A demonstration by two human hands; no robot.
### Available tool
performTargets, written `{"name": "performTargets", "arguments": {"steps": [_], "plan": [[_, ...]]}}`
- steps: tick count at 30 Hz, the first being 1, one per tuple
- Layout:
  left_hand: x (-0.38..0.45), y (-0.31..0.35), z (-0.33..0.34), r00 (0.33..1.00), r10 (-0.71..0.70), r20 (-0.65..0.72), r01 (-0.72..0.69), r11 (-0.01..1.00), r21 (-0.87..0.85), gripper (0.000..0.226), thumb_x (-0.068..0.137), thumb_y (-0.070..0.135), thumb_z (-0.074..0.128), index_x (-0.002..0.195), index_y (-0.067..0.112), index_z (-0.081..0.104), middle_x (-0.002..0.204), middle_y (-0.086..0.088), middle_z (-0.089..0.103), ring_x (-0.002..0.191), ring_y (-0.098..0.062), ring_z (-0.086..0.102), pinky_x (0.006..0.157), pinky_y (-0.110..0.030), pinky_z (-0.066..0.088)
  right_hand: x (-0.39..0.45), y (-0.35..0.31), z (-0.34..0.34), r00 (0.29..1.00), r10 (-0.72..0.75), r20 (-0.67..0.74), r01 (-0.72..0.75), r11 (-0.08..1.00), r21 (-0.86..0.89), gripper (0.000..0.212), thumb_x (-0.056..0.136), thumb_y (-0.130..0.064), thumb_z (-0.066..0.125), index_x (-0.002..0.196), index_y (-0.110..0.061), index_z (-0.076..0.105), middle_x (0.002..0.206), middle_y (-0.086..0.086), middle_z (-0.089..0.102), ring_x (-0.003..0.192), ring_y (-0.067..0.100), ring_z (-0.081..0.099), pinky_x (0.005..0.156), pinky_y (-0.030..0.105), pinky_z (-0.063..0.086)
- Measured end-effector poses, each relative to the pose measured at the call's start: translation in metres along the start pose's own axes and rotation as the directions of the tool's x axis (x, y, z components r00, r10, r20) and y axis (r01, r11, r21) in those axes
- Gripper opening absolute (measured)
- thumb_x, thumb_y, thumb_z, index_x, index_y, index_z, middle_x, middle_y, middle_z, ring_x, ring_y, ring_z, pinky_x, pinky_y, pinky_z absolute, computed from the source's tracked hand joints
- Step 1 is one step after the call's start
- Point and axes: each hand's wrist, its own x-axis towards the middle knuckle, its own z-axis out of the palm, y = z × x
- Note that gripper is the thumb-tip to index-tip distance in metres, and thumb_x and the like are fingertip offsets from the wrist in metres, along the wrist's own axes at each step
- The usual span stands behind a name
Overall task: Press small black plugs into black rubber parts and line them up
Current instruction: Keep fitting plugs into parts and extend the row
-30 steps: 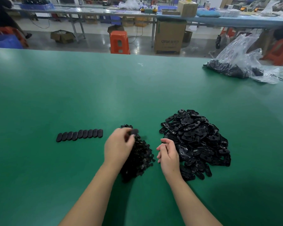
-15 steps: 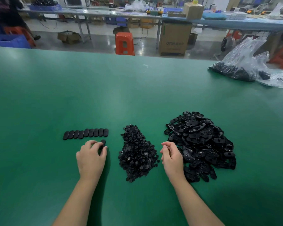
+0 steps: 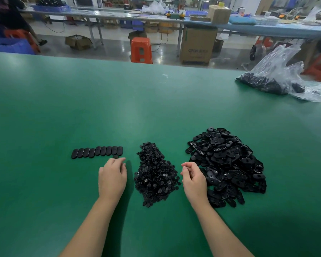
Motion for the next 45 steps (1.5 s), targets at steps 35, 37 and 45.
{"name": "performTargets", "arguments": {"steps": [35, 37, 45], "plan": [[-0.008, 0.009, 0.016, 0.994, 0.028, 0.107, -0.008, 0.983, -0.182, 0.013, 0.090, 0.035, 0.072, 0.080, 0.033, 0.066, 0.088, 0.017, 0.056, 0.080, -0.002, 0.053, 0.087, -0.030, 0.033, 0.039, -0.025, -0.108, 0.927, 0.110, 0.359, 0.304, 0.341, -0.890, 0.025, 0.095, -0.036, 0.067, 0.117, -0.027, 0.060, 0.118, -0.005, 0.060, 0.108, 0.018, 0.059, 0.083, 0.031, 0.047], [-0.008, 0.010, 0.015, 0.993, 0.036, 0.112, -0.014, 0.981, -0.191, 0.015, 0.091, 0.034, 0.071, 0.078, 0.034, 0.064, 0.089, 0.017, 0.056, 0.081, -0.005, 0.054, 0.088, -0.031, 0.034, 0.038, -0.024, -0.108, 0.924, 0.116, 0.363, 0.303, 0.354, -0.885, 0.026, 0.093, -0.037, 0.070, 0.115, -0.027, 0.060, 0.116, -0.005, 0.058, 0.105, 0.018, 0.059, 0.080, 0.031, 0.046], [-0.010, 0.015, 0.011, 0.995, -0.024, 0.099, 0.053, 0.951, -0.305, 0.013, 0.099, 0.023, 0.061, 0.086, 0.024, 0.060, 0.082, 0.012, 0.058, 0.079, -0.017, 0.057, 0.080, -0.044, 0.048, 0.036, -0.027, -0.105, 0.934, 0.104, 0.341, 0.276, 0.396, -0.876, 0.017, 0.093, -0.037, 0.070, 0.093, -0.029, 0.055, 0.103, -0.008, 0.053, 0.093, 0.016, 0.057, 0.076, 0.031, 0.047]]}}
